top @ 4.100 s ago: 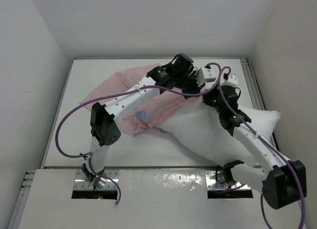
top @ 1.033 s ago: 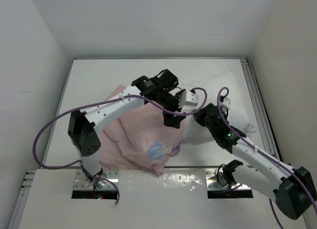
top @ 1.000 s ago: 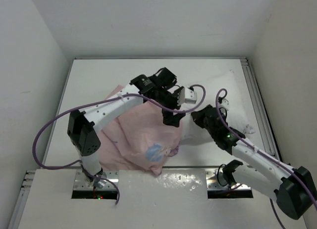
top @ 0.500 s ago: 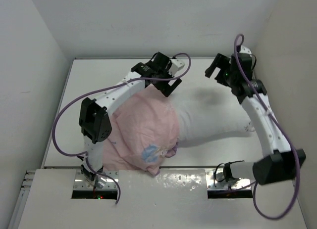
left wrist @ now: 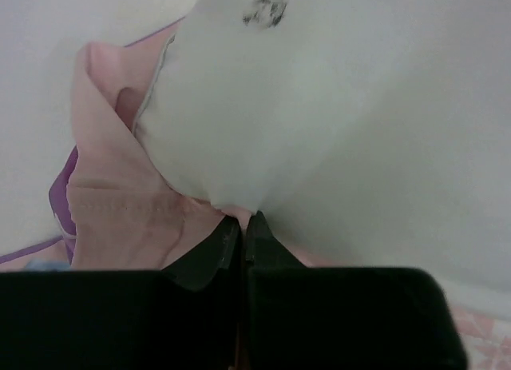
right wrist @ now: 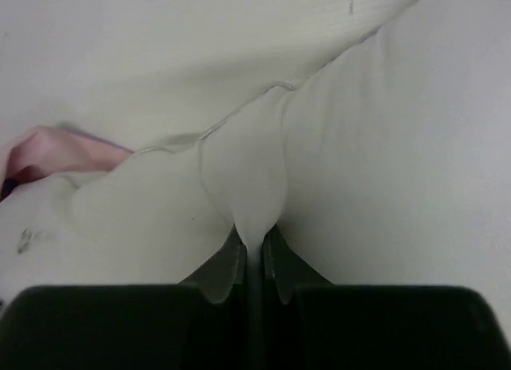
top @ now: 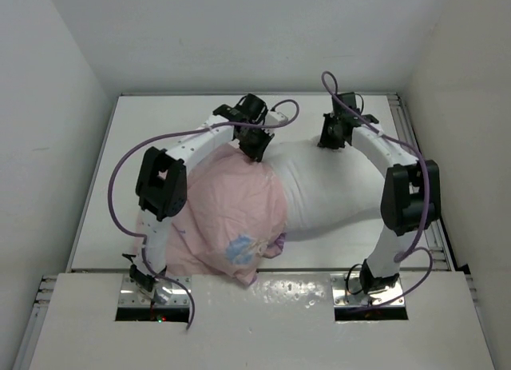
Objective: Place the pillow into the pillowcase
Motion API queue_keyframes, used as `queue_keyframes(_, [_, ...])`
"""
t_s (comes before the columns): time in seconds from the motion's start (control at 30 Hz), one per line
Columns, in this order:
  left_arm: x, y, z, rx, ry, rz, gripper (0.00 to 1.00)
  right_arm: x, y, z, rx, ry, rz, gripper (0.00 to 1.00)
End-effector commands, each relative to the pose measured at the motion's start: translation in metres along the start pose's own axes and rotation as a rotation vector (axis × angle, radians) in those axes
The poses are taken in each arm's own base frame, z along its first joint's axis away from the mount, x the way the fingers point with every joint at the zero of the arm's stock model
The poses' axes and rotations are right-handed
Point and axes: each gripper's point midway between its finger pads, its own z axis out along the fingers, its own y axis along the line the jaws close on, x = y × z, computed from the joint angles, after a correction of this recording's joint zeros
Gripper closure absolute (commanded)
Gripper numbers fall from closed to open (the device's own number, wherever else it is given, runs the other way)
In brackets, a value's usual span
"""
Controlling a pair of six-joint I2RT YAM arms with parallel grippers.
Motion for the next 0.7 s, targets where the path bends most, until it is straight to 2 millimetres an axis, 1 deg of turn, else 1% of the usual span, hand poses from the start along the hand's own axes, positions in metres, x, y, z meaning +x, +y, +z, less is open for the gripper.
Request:
queue_keyframes(0.0, [-0.010,-0.007,0.000,0.110,0.005,0.007,1.00,0.026,0.024,-0.022,-0.098,0.060,0.038,1.00])
queue_keyframes(0.03, [-0.023,0.006,-0.005,0.052,-0.023,0.015,1.00,0.015,0.028,-0.030,-0.114,0.020,0.047,1.00])
queue_keyframes(0.07, [-0.041,0.019,-0.009,-0.002,-0.065,0.023,1.00,-0.007,0.035,-0.049,-0.134,-0.071,0.053,1.00])
queue_keyframes(0.1, [-0.063,0.033,-0.023,-0.076,-0.121,0.035,1.00,-0.019,0.041,-0.062,-0.146,-0.129,0.050,1.00])
queue_keyframes(0.13, [-0.104,0.055,-0.059,-0.208,-0.241,0.059,1.00,-0.038,0.047,-0.077,-0.163,-0.222,0.053,1.00])
queue_keyframes(0.17, [-0.133,0.066,-0.084,-0.283,-0.344,0.078,1.00,-0.051,0.051,-0.094,-0.176,-0.299,0.054,1.00])
queue_keyframes(0.2, [-0.154,0.072,-0.111,-0.345,-0.427,0.096,1.00,-0.067,0.058,-0.133,-0.187,-0.427,0.047,1.00])
queue_keyframes(0.23, [-0.170,0.073,-0.152,-0.422,-0.516,0.126,1.00,-0.074,0.064,-0.148,-0.210,-0.515,0.040,1.00])
queue_keyframes(0.27, [-0.193,0.073,-0.179,-0.476,-0.629,0.158,1.00,-0.077,0.068,-0.166,-0.224,-0.585,0.015,1.00])
queue_keyframes(0.3, [-0.202,0.065,-0.198,-0.515,-0.679,0.191,1.00,-0.075,0.083,-0.207,-0.282,-0.687,-0.007,1.00])
queue_keyframes(0.33, [-0.205,0.059,-0.227,-0.585,-0.735,0.249,1.00,-0.068,0.077,-0.208,-0.253,-0.745,-0.023,1.00])
queue_keyframes(0.37, [-0.206,0.051,-0.236,-0.600,-0.739,0.279,1.00,-0.055,0.089,-0.218,-0.290,-0.769,-0.045,1.00])
queue_keyframes(0.4, [-0.209,0.034,-0.239,-0.579,-0.739,0.324,1.00,-0.045,0.086,-0.237,-0.310,-0.809,-0.043,1.00])
queue_keyframes(0.43, [-0.202,0.024,-0.236,-0.535,-0.712,0.337,1.00,-0.029,0.082,-0.226,-0.301,-0.817,-0.036,1.00])
queue_keyframes(0.47, [-0.195,0.016,-0.226,-0.489,-0.688,0.348,1.00,-0.008,0.094,-0.224,-0.339,-0.793,-0.056,1.00])
queue_keyframes(0.5, [-0.190,-0.003,-0.225,-0.407,-0.696,0.392,1.00,0.016,0.090,-0.210,-0.338,-0.756,-0.068,1.00])
queue_keyframes(0.53, [-0.179,-0.011,-0.211,-0.369,-0.660,0.409,1.00,0.032,0.090,-0.201,-0.338,-0.719,-0.060,1.00])
queue_keyframes(0.57, [-0.151,-0.018,-0.173,-0.314,-0.553,0.425,1.00,0.054,0.097,-0.193,-0.361,-0.671,-0.083,0.99])
queue_keyframes(0.6, [-0.137,-0.023,-0.169,-0.299,-0.527,0.427,1.00,0.076,0.094,-0.179,-0.349,-0.615,-0.108,0.75])
queue_keyframes(0.63, [-0.124,-0.023,-0.156,-0.289,-0.498,0.425,1.00,0.085,0.097,-0.180,-0.373,-0.599,-0.118,0.57])
queue_keyframes(0.67, [-0.086,-0.022,-0.121,-0.252,-0.400,0.412,1.00,0.093,0.105,-0.185,-0.408,-0.589,-0.144,0.37])
